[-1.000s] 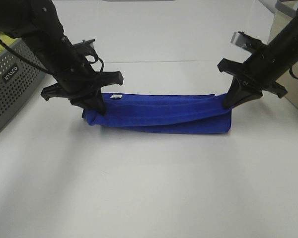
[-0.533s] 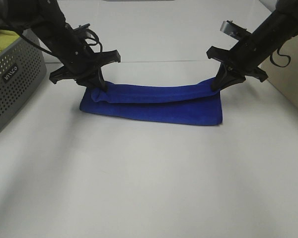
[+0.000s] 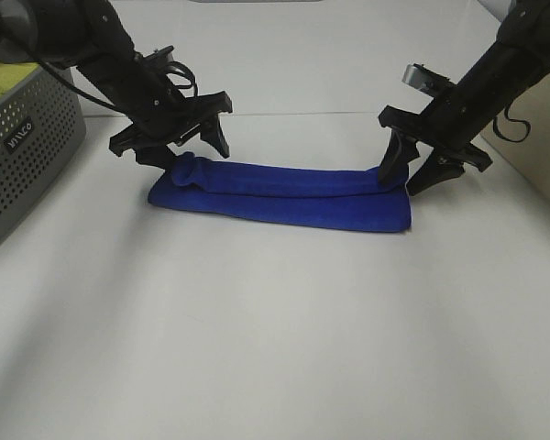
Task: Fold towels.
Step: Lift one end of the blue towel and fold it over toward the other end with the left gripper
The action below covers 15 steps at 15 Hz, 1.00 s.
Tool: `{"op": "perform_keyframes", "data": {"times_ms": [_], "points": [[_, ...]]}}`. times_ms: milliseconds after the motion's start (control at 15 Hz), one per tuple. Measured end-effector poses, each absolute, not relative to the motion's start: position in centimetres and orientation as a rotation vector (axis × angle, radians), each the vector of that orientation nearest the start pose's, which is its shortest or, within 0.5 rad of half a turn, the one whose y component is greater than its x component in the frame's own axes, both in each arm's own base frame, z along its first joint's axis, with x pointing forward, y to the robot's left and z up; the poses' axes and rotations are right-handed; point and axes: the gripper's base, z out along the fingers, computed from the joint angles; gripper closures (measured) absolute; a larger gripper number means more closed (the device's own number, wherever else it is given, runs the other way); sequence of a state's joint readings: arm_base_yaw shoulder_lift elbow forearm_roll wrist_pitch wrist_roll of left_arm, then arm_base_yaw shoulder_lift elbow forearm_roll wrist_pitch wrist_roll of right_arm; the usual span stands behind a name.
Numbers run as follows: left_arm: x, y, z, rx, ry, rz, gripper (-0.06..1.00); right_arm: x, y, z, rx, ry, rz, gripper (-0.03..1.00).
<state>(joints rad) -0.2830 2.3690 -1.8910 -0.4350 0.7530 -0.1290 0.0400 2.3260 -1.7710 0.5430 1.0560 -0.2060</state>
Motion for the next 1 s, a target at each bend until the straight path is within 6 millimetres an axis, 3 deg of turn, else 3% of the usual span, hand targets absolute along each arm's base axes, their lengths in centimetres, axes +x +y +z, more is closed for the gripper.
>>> {"op": "perform_keyframes", "data": {"times_ms": [67, 200, 467, 800, 1000], "points": [[48.3, -16.7, 14.0, -0.138, 2.72, -0.609, 0.17, 46.1, 6.0, 13.3, 0.012, 2.978, 0.717, 0.25], [48.6, -15.9, 14.0, -0.106, 2.716, -0.541, 0.15, 45.8, 5.8, 14.6, -0.027, 2.979, 0.683, 0.17], [48.8, -13.4, 13.7, -0.122, 2.77, -0.459, 0.15, 45.1, 5.4, 16.5, -0.1, 3.008, 0.62, 0.15], [49.0, -14.0, 11.8, -0.013, 2.762, -0.504, 0.15, 45.0, 5.4, 16.5, -0.107, 3.018, 0.616, 0.15], [49.4, -13.9, 11.7, 0.06, 2.712, -0.479, 0.15, 44.9, 5.4, 16.5, -0.11, 3.023, 0.615, 0.15]]}}
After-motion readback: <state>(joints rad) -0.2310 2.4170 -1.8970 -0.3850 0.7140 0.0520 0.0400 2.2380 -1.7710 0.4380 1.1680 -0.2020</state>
